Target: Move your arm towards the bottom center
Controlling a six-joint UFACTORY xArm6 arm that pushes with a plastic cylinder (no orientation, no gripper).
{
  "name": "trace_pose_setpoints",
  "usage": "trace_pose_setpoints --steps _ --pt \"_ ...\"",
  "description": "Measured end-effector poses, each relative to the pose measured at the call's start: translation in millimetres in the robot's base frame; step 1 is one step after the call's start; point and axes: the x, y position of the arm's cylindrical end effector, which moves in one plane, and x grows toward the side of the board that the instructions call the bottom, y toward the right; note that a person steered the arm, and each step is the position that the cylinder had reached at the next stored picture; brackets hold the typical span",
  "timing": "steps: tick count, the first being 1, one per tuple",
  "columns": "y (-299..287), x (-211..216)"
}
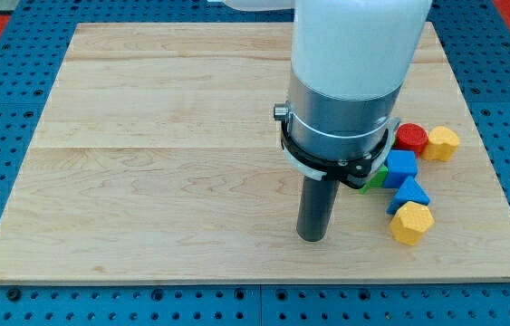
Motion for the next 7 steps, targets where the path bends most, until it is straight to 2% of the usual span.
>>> trace_pose_setpoints --steps 1,3,5,7 --pt "-0.1 -12.7" --pt "10.1 -137.3" --pt "6.3 -141.5" --pt "-32.1 -139.3"
